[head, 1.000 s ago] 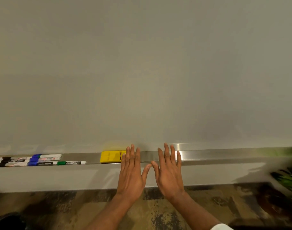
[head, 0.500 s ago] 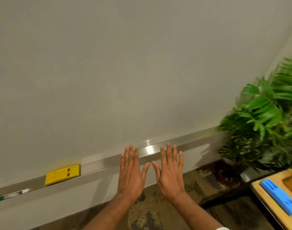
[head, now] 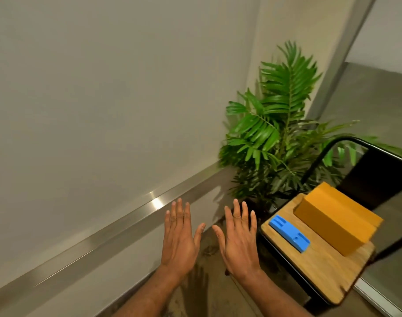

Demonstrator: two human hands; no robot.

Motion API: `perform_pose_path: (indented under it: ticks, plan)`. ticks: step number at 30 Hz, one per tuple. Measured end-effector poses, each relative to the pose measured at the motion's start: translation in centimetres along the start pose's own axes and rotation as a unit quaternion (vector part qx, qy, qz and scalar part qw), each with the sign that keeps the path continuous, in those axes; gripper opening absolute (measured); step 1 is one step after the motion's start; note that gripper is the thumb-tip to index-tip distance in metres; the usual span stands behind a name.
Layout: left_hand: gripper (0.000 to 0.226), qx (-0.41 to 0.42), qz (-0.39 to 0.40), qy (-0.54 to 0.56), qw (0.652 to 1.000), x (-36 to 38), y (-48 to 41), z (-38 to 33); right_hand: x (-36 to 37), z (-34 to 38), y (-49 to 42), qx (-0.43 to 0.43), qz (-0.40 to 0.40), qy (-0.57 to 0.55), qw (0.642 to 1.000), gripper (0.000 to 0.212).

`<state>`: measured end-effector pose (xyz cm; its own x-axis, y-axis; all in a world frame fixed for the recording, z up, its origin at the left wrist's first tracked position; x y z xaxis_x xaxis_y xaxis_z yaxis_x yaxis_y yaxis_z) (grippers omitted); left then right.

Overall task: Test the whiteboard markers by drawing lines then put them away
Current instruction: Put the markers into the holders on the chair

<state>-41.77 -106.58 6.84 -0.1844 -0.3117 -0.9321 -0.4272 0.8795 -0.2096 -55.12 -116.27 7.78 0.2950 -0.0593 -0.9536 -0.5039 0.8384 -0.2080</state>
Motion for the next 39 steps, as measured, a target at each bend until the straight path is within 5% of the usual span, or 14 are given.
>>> perform_pose_path:
  ticks: [21, 28, 39]
  plan:
    - [0.08, 0.194, 0.164, -0.01, 0.967, 18.1, -9.6, -17.7, 5.9, -25.3, -0.8, 0.195, 0.034, 0.041, 0.979, 0.067]
    - [0.086, 0.218, 0.216, -0.033, 0.951, 23.6, -10.8, -19.6, 9.5, -28.8, -1.1, 0.208, 0.056, 0.021, 0.976, 0.07]
    - [0.05, 0.206, 0.193, 0.031, 0.959, 26.3, -12.1, -20.4, 12.6, -30.1, -1.9, 0.181, 0.076, 0.008, 0.981, 0.051]
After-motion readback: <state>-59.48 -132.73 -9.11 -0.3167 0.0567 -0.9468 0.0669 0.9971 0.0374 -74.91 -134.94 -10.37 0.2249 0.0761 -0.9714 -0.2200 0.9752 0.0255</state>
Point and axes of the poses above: each hand's wrist, its own y-axis away from the middle knuckle, its own x-axis out of the palm, z = x × y, the point moved 7 cm from there along -y, towards the middle knuckle, and after that the axes turned 9 degrees about x, right-handed, at the moved point
